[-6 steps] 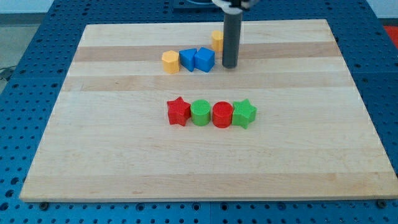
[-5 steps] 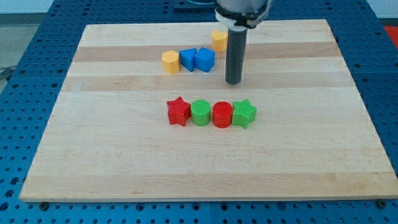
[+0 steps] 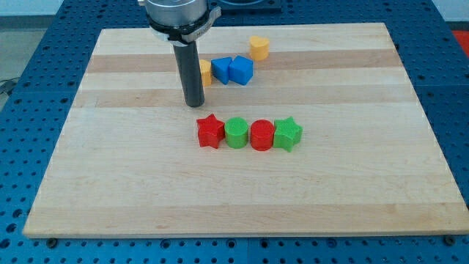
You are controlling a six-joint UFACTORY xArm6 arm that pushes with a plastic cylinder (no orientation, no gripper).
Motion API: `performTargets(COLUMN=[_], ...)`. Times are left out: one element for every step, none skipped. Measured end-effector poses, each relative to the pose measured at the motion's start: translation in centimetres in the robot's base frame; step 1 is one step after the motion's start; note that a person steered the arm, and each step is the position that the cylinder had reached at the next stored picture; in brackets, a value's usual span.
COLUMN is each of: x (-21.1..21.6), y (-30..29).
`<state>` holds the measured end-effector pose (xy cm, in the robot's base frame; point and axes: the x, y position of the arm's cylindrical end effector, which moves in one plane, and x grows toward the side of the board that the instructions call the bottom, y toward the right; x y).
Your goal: Move the yellow hexagon diagonally top left of the blue triangle
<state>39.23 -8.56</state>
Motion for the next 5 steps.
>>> performTargets(x=[-2.8,-5.5,-5.5,-6.1,-6.0], y=[0.2,0.3,0.2,0.2,-0.3])
